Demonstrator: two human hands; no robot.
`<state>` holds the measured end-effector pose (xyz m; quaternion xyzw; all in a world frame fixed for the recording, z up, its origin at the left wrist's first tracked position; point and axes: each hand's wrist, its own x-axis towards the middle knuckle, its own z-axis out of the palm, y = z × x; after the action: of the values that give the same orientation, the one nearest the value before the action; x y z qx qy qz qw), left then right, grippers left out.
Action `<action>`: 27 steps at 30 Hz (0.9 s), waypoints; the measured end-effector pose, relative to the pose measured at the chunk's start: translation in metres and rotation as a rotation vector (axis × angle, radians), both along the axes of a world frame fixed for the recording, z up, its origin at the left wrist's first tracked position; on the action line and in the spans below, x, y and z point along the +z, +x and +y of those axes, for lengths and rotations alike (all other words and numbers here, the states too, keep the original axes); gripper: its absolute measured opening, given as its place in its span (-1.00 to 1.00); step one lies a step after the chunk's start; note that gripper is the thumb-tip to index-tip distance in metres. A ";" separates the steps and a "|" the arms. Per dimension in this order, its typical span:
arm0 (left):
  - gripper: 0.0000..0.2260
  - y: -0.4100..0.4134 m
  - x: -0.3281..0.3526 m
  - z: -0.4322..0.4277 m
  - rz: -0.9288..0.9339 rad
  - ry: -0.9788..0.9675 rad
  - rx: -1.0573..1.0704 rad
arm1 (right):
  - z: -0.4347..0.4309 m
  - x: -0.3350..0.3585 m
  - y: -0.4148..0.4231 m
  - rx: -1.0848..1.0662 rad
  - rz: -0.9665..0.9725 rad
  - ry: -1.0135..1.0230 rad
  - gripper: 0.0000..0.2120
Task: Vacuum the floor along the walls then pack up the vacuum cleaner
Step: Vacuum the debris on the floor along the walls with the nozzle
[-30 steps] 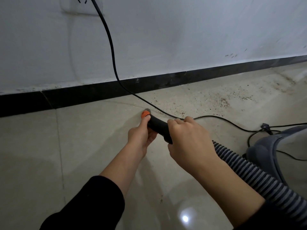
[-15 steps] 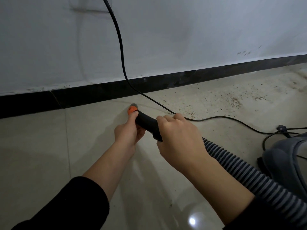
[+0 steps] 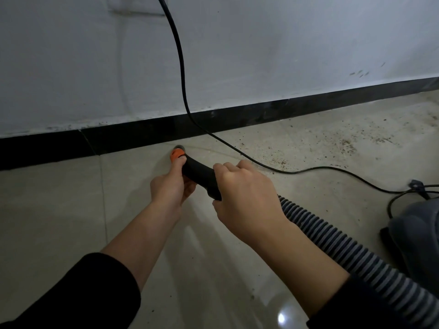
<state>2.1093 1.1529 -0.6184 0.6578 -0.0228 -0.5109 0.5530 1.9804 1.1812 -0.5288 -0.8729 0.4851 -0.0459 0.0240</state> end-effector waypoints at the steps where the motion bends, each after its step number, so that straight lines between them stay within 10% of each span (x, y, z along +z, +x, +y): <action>1: -0.60 0.002 0.000 0.000 -0.007 0.000 0.000 | 0.000 -0.001 0.001 0.001 -0.003 0.000 -0.73; 27: -0.59 -0.031 0.001 -0.014 0.033 -0.037 -0.151 | -0.001 -0.021 -0.024 -0.154 0.059 -0.179 -0.68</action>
<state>2.0787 1.1391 -0.6175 0.6353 -0.0725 -0.5614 0.5254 1.9564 1.1802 -0.5496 -0.8326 0.5453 -0.0653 -0.0720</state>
